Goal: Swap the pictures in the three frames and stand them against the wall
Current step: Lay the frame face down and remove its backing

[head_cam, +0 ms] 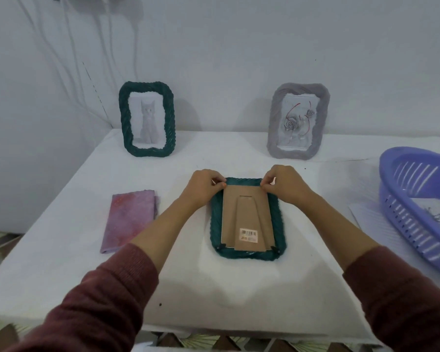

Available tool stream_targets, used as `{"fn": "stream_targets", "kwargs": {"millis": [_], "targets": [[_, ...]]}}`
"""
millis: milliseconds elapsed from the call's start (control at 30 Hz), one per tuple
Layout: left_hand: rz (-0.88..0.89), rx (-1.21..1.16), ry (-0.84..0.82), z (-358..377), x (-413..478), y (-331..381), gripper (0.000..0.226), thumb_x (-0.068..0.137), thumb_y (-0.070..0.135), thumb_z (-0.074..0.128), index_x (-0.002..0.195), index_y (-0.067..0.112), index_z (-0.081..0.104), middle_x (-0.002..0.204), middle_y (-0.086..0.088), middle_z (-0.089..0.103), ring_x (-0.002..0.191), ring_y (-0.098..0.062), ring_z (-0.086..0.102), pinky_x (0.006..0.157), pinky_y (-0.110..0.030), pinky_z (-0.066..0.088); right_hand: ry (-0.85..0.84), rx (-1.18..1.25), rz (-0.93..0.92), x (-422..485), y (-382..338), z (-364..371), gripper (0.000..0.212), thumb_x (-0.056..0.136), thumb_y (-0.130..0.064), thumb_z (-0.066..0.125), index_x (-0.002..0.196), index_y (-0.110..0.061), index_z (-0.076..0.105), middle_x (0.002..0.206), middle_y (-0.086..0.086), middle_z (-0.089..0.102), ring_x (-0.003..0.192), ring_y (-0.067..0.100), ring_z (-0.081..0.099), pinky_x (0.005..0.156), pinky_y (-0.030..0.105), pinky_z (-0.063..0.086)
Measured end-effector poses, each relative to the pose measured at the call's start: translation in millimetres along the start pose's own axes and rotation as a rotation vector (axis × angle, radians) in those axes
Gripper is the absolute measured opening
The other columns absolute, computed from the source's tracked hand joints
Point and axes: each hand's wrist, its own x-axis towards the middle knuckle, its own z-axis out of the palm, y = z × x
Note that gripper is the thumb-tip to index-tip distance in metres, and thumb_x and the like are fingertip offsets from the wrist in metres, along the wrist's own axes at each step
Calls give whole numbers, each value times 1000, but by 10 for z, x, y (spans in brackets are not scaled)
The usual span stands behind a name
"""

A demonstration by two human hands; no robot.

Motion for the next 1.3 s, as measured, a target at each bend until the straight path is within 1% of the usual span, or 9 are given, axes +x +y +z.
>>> {"fn": "stream_targets", "kwargs": {"millis": [267, 433, 600, 767, 900, 967, 1100, 1200, 1300], "targets": [[22, 37, 15, 0, 91, 24, 14, 83, 12, 64, 92, 4, 73, 95, -10, 72, 80, -11, 59, 70, -11, 44, -3, 112, -7, 97, 139, -2, 7, 76, -5, 64, 74, -1, 69, 75, 9, 66, 61, 10, 52, 56, 15, 41], [-18, 75, 77, 103, 97, 66, 12, 82, 15, 62, 84, 6, 71, 88, -8, 72, 78, -15, 60, 79, -30, 51, 28, 141, 31, 126, 145, -6, 2, 72, -5, 66, 72, -4, 67, 60, -2, 55, 55, 4, 46, 54, 18, 38], [-103, 128, 188, 219, 75, 153, 13, 83, 19, 58, 80, 8, 65, 75, 0, 61, 74, -17, 56, 70, -31, 48, 65, 152, 87, 146, 102, 66, 6, 72, -6, 64, 70, -7, 58, 57, -6, 48, 56, 9, 43, 53, 21, 34], [-150, 112, 235, 299, 26, 162, 16, 87, 22, 56, 93, 9, 64, 93, -5, 67, 89, -20, 61, 73, -28, 44, 49, 226, 105, 90, 129, 76, 6, 78, -9, 63, 77, -9, 57, 63, -7, 48, 71, 15, 49, 53, 18, 35], [-109, -13, 221, 253, -163, 105, 41, 88, 29, 58, 125, 13, 50, 127, -9, 53, 110, -25, 55, 92, -31, 41, 135, 255, 61, -189, 175, 50, 11, 80, -16, 66, 87, -12, 59, 74, -2, 49, 63, 4, 42, 55, 13, 33], [-47, -30, 202, 199, -324, 85, 32, 87, 26, 60, 115, 12, 58, 121, -7, 55, 104, -19, 53, 88, -26, 41, 133, 219, 4, -395, 154, 22, 7, 79, -11, 66, 85, -8, 65, 80, 0, 53, 63, 2, 43, 55, 5, 36], [99, -46, 41, 68, -712, 42, 10, 83, 21, 65, 80, 13, 69, 84, 5, 59, 77, -6, 50, 73, -20, 38, -33, 144, -49, -836, 85, -6, 4, 80, -7, 64, 80, -7, 67, 75, -9, 53, 61, 2, 45, 57, -1, 37], [166, -30, -100, 37, -973, 18, 9, 80, 21, 70, 79, 13, 72, 79, 3, 60, 69, -5, 51, 67, -20, 42, -50, 67, -85, -1075, 63, 21, 5, 81, -9, 63, 80, -7, 67, 78, -6, 53, 63, 2, 45, 57, 2, 36], [236, 37, -135, 43, -1148, -17, 22, 76, 28, 73, 94, 16, 74, 91, -1, 64, 80, -12, 58, 73, -22, 46, -51, 40, -136, -1247, 54, 49, 11, 81, -14, 65, 88, -6, 69, 88, 1, 58, 75, 11, 52, 70, 17, 42]]}}
